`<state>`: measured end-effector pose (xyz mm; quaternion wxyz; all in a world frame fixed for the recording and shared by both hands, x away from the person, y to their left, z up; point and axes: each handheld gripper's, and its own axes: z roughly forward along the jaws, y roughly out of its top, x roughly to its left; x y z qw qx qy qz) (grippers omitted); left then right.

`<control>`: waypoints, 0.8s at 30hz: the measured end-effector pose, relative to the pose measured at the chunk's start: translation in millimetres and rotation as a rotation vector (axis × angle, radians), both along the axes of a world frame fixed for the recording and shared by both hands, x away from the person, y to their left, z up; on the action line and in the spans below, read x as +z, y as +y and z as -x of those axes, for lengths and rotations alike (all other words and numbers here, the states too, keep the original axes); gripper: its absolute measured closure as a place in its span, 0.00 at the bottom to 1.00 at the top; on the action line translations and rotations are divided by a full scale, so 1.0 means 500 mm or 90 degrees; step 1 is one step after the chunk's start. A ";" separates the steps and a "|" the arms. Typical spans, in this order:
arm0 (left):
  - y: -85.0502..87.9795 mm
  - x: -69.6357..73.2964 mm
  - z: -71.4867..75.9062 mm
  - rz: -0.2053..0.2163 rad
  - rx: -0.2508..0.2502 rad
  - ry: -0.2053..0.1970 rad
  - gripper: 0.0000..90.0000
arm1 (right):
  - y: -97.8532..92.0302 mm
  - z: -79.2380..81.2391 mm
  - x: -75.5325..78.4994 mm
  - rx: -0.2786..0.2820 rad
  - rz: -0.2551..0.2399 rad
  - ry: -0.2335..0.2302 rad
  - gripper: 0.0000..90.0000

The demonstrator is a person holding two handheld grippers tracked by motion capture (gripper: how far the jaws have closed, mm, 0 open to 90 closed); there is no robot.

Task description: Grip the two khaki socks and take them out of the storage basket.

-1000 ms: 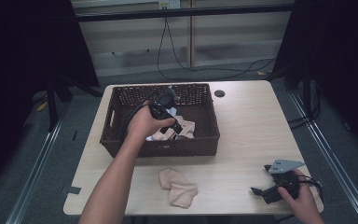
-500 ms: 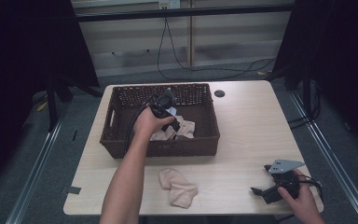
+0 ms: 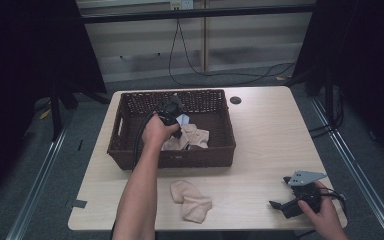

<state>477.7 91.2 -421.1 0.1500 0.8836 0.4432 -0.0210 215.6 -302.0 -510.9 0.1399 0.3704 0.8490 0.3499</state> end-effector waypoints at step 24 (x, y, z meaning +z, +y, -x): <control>-0.018 -0.039 -0.012 -0.019 0.047 -0.007 0.62 | 0.000 0.000 0.000 0.002 -0.002 0.000 0.00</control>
